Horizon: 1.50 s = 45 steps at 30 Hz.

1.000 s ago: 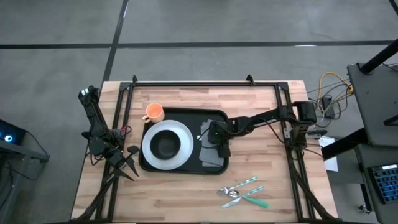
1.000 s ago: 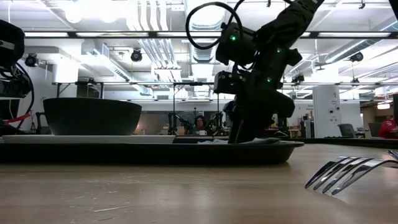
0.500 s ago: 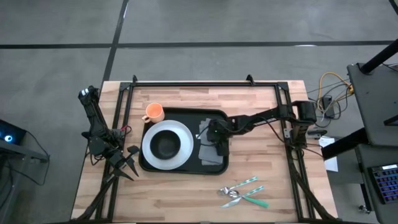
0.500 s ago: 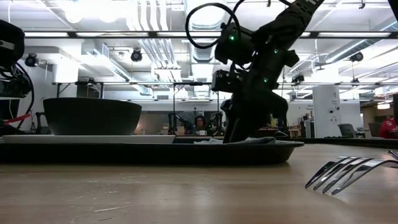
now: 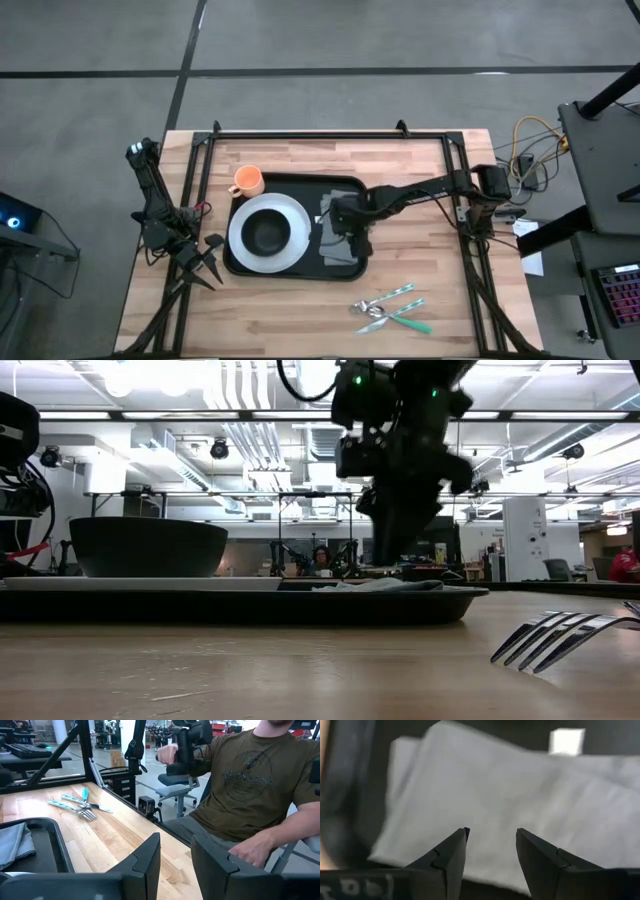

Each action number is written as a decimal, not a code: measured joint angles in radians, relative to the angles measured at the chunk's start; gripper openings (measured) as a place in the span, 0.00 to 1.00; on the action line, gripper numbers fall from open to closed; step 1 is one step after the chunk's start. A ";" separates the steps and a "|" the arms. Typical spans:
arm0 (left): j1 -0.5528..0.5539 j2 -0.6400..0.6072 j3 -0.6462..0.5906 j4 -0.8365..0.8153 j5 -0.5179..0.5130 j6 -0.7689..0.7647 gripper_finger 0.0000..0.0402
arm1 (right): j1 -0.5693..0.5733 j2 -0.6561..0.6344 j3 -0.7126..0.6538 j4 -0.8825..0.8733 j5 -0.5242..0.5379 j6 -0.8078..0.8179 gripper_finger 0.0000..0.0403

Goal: Set up tray
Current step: Put the blue patterned fork on top of the gray napkin on the black serving tray

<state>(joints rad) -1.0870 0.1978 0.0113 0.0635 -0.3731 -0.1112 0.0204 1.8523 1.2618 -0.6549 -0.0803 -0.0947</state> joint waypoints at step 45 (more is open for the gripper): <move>0.000 0.000 0.000 0.000 0.000 0.000 0.23 | 0.517 -0.033 -0.158 -0.042 -0.078 0.435 0.31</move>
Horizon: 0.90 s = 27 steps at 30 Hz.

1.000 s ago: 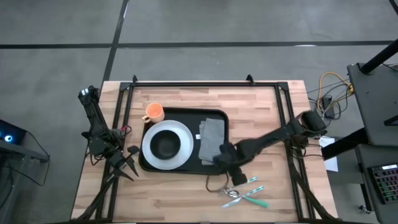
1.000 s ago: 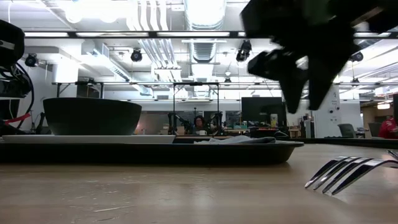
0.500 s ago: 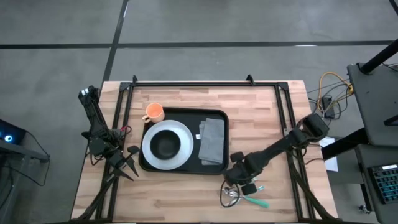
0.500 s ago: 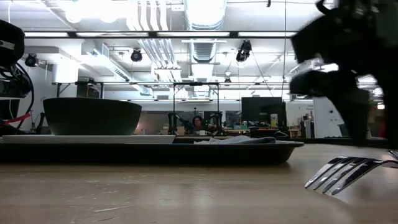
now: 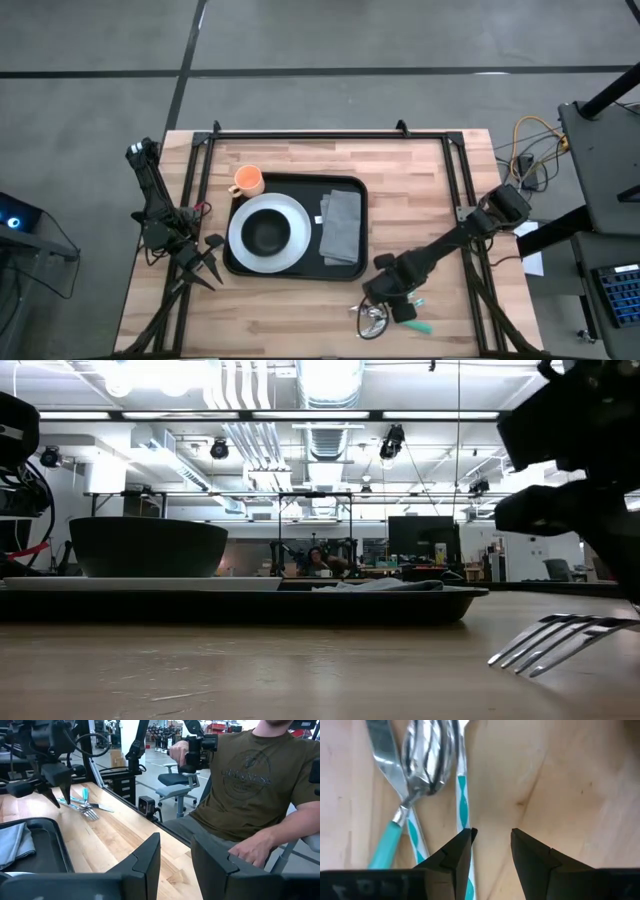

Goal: Set up tray
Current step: Put the blue patterned fork on top of the gray napkin on the black serving tray

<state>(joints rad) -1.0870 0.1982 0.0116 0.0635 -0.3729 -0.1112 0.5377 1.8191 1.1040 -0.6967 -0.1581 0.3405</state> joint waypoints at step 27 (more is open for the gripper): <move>0.000 0.000 0.000 0.000 0.000 0.000 0.23 | 0.077 0.000 -0.045 0.050 0.092 0.072 0.14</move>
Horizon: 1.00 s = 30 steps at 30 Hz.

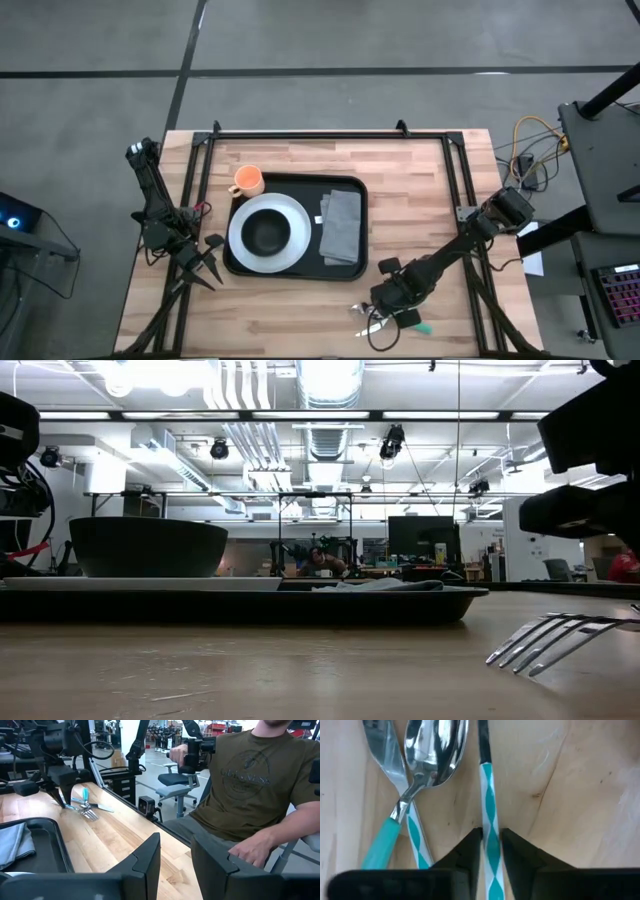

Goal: Set up tray
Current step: Put the blue patterned fork on top of the gray napkin on the black serving tray

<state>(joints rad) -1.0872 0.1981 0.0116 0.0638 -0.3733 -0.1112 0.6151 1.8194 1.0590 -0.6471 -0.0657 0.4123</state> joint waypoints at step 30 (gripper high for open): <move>0.000 0.000 0.000 0.000 0.000 0.000 0.23 | -0.410 -0.006 -0.152 0.288 -0.836 -0.360 0.08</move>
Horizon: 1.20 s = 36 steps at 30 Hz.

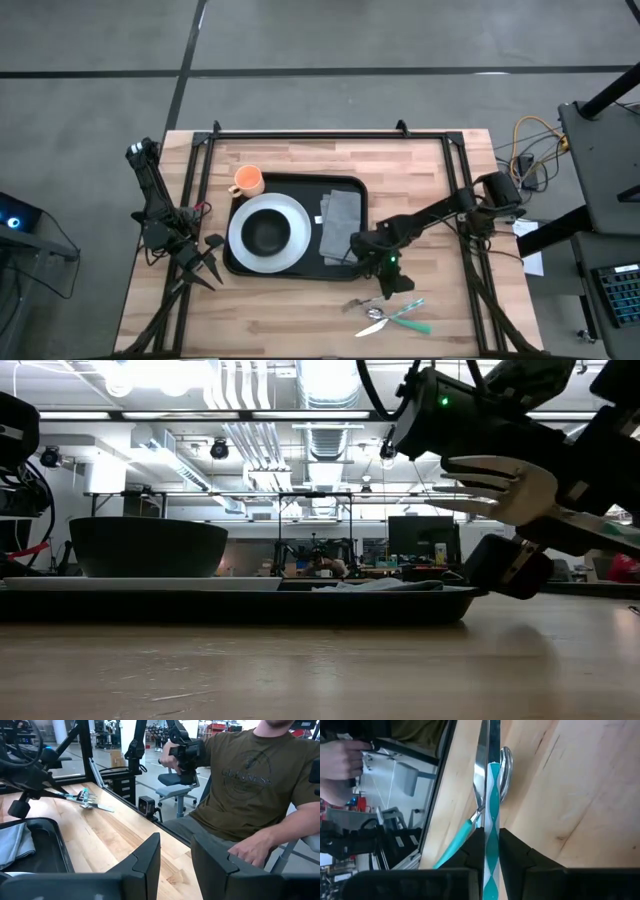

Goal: Set up tray
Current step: Put the blue patterned fork on top of the gray napkin on the black serving tray

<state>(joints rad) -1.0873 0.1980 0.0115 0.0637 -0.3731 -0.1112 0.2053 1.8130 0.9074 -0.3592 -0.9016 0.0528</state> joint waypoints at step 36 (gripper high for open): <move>0.000 0.000 0.000 0.000 0.000 0.000 0.23 | 0.208 -0.007 0.026 -0.021 0.526 0.015 0.40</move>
<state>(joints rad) -1.0870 0.1982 0.0115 0.0639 -0.3733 -0.1111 0.4130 1.8064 0.9333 -0.3802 -0.3754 0.0679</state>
